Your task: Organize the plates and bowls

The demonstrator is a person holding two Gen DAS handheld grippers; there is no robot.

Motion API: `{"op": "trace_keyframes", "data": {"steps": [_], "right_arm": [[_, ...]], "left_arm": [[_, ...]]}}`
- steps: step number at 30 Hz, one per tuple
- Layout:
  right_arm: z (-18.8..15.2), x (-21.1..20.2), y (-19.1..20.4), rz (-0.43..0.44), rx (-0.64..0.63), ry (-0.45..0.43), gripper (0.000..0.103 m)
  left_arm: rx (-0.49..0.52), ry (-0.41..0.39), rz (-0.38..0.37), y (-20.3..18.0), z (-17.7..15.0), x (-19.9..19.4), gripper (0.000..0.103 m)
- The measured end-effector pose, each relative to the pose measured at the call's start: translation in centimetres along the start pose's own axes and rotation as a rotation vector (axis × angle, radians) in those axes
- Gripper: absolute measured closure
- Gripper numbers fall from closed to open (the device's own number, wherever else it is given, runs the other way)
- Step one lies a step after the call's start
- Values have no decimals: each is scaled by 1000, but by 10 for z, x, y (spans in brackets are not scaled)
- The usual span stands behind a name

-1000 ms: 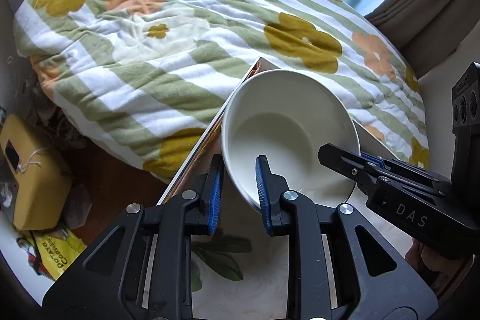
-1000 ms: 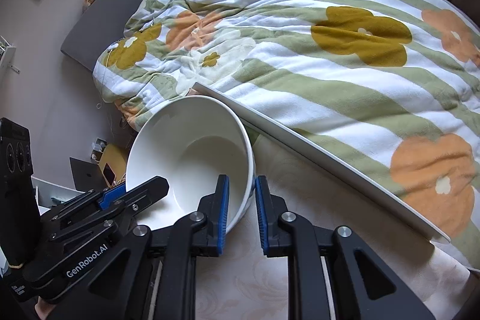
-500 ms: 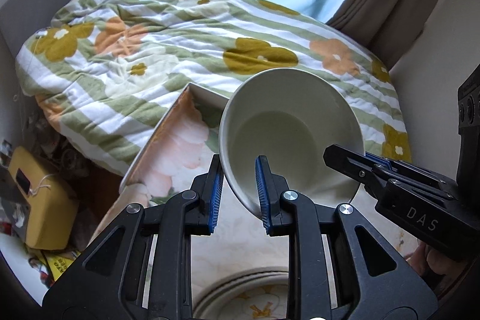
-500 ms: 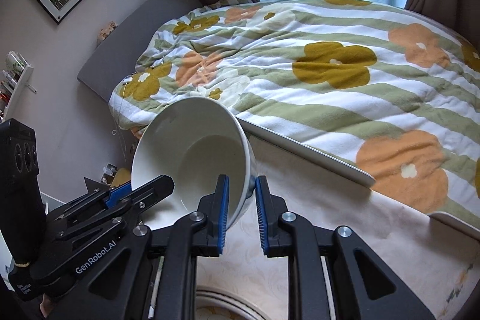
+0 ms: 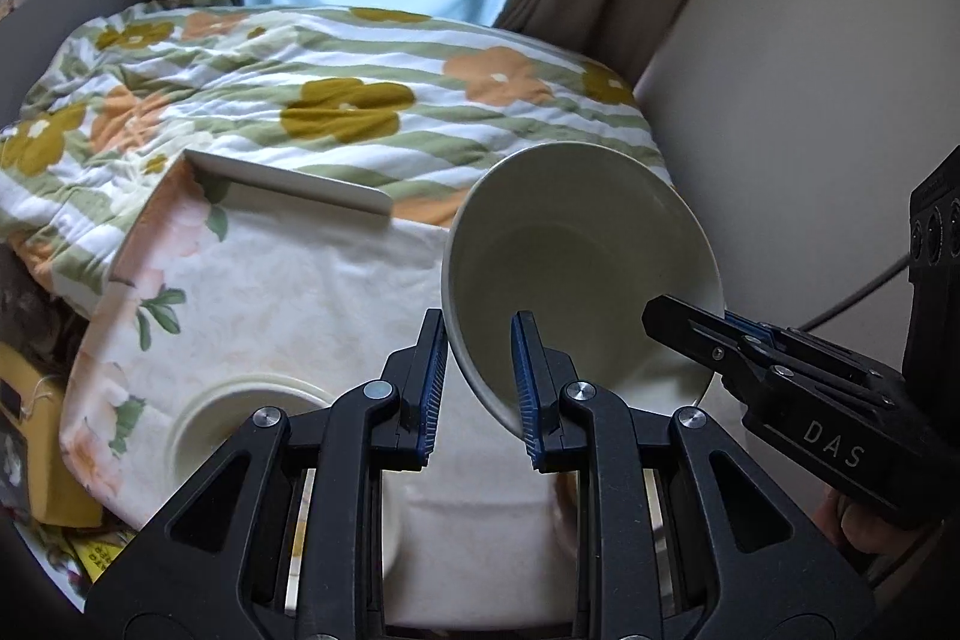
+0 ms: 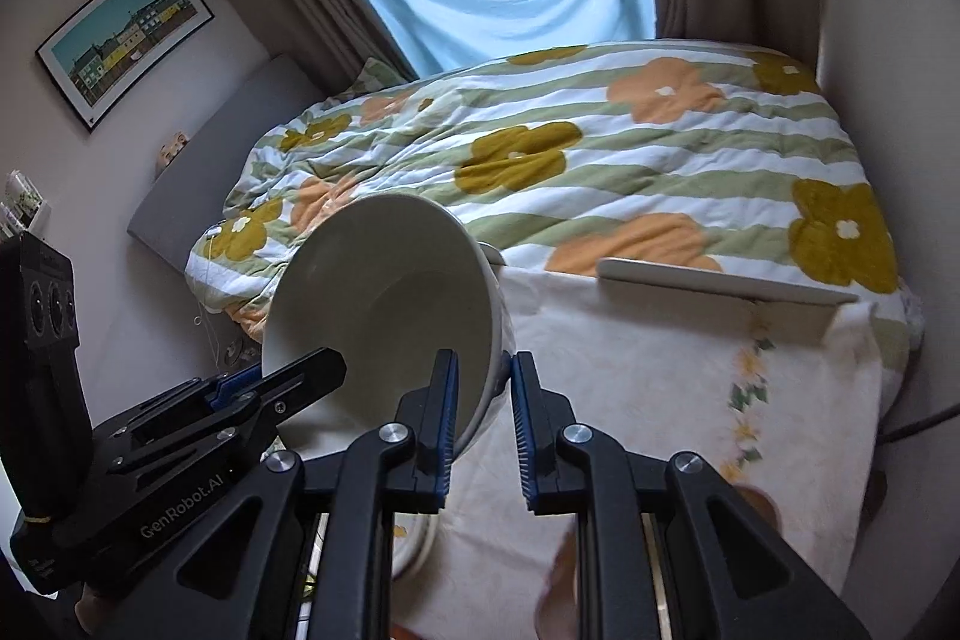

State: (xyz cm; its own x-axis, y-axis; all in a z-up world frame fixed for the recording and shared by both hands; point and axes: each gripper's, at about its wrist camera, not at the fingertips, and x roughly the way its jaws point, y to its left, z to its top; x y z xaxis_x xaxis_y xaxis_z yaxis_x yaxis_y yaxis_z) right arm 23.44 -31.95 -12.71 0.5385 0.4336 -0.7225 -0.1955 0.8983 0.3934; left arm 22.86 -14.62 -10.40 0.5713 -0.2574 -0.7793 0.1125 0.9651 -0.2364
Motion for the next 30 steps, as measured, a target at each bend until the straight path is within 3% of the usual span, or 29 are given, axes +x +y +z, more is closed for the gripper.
{"op": "trace_keyframes", "data": {"steps": [7, 17, 24, 30], "right_arm": [[-42, -30, -45, -80, 89, 19, 87], [-94, -13, -91, -141, 234, 125, 87], [-112, 0, -102, -165, 242, 158, 87], [-119, 6, -106, -180, 231, 162, 87]], "left_arm": [[70, 101, -71, -61, -41, 19, 84], [163, 313, -94, -91, -76, 74, 84], [206, 380, -58, -92, -89, 95, 84], [253, 380, -21, -100, -97, 104, 84]]}}
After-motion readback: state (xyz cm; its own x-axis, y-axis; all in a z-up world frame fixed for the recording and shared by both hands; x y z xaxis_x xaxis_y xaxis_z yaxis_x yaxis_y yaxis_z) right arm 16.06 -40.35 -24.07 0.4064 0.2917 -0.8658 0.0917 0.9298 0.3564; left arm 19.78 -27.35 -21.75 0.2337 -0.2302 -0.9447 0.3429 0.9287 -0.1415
